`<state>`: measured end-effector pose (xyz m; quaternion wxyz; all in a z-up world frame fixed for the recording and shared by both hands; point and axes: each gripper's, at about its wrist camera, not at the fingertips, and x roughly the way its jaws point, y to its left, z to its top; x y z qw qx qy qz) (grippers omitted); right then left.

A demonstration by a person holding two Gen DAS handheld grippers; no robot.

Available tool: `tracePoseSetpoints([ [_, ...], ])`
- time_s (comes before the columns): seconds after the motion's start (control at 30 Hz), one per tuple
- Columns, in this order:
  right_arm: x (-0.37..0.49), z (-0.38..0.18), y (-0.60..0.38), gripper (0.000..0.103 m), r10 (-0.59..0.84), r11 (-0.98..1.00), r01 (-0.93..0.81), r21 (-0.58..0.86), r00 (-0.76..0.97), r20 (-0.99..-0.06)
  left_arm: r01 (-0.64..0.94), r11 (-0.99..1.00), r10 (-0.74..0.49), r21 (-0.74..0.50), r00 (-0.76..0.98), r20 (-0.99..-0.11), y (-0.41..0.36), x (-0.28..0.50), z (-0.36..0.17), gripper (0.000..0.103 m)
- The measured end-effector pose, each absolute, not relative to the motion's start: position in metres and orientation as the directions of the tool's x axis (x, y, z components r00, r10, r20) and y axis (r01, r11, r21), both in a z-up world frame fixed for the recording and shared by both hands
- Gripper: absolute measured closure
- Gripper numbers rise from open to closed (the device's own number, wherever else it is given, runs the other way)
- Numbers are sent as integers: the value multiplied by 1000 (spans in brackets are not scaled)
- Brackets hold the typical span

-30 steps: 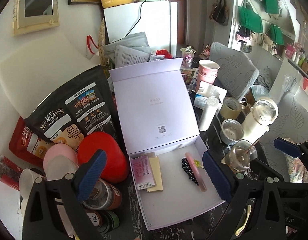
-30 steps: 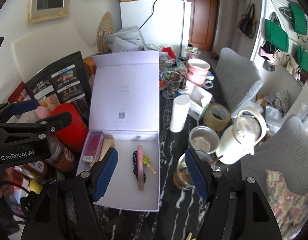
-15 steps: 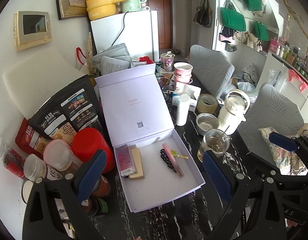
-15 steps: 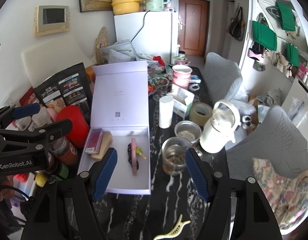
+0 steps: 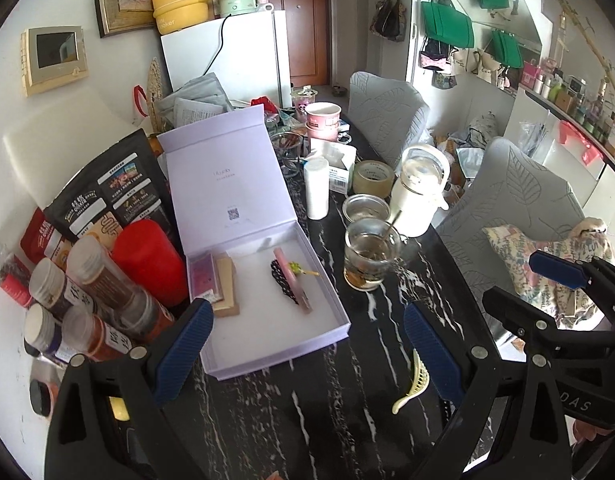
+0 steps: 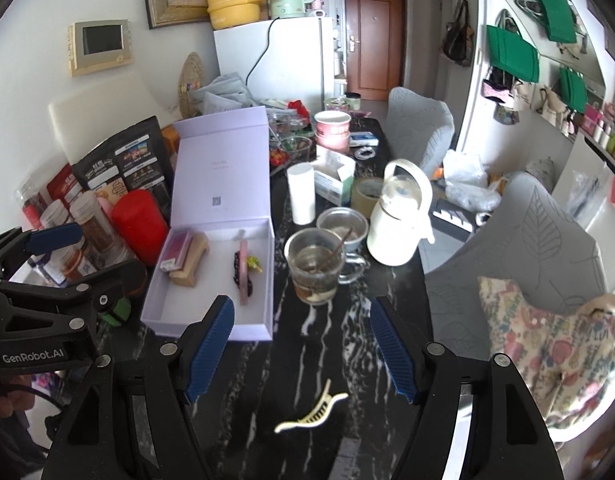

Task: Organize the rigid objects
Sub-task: 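Withdraw both tools from the lavender box back over the table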

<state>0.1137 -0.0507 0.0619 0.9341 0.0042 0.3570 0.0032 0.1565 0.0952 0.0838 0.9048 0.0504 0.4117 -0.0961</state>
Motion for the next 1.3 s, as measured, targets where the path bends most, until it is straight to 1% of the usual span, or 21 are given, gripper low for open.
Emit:
tracePoseSetpoints([
  [0.33,85,42,-92,32,63,998,-62,27,713,-698,163,987,-97,8,625,-775,54,122,67,5],
  [0.5,75,28,-108,32,89,995,-94,34,693,-715,127,991,-103,-33,601,-792,40,107,51,5],
  [0.77,62,7,-130,32,134,990,-127,65,674,-726,85,994,-99,-62,555,-826,23,95,25,5],
  [1.03,58,-19,-147,32,140,988,-140,62,661,-737,95,995,-78,-31,544,-835,-1,82,0,5],
  [1.2,58,-41,-162,32,131,991,-101,86,636,-761,136,990,-88,-21,503,-860,-17,79,-28,5],
  [1.3,58,-56,-170,32,129,992,-72,107,612,-780,157,987,-111,-41,473,-874,-25,77,-46,5],
])
